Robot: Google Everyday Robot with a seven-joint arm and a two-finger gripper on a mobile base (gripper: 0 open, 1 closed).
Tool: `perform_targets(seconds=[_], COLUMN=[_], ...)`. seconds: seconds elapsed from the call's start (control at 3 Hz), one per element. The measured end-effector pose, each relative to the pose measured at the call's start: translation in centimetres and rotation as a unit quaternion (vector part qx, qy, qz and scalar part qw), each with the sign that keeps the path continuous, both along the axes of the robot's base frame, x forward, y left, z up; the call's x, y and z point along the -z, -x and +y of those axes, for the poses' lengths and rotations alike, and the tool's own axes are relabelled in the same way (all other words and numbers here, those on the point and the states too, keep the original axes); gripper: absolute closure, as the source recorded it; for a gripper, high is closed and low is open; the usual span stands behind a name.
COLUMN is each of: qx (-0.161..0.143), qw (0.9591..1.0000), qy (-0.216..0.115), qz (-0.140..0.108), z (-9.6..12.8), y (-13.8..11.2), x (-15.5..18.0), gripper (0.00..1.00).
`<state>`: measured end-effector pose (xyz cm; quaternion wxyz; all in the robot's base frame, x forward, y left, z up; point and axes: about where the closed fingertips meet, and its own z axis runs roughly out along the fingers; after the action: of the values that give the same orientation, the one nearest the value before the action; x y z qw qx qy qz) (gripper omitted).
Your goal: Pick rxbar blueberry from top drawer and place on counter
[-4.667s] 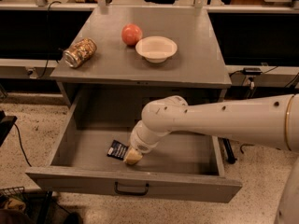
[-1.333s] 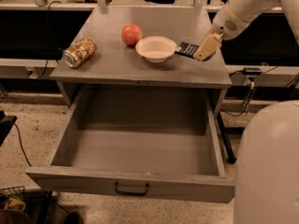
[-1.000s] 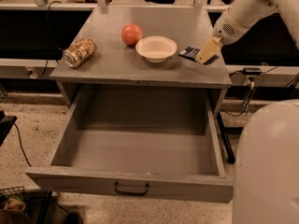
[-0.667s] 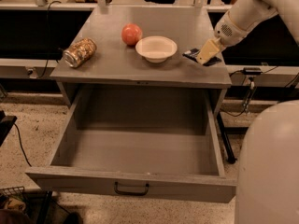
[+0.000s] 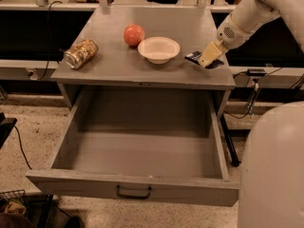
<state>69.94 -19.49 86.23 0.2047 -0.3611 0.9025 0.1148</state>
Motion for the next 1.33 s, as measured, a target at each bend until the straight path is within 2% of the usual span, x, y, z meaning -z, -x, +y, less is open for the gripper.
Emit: perform_targets(seconds=[0.67, 1.0, 1.33], qx=[-0.002, -0.021, -0.061], qw=[1.0000, 0.9995, 0.9963], qy=[0.000, -0.016, -0.021], qz=[0.004, -0.019, -0.057], z=[0.3, 0.0, -0.5], y=[-0.2, 0.2, 0.8], x=[0.6, -1.4, -4.0], gripper=[0.02, 0.00, 0.00])
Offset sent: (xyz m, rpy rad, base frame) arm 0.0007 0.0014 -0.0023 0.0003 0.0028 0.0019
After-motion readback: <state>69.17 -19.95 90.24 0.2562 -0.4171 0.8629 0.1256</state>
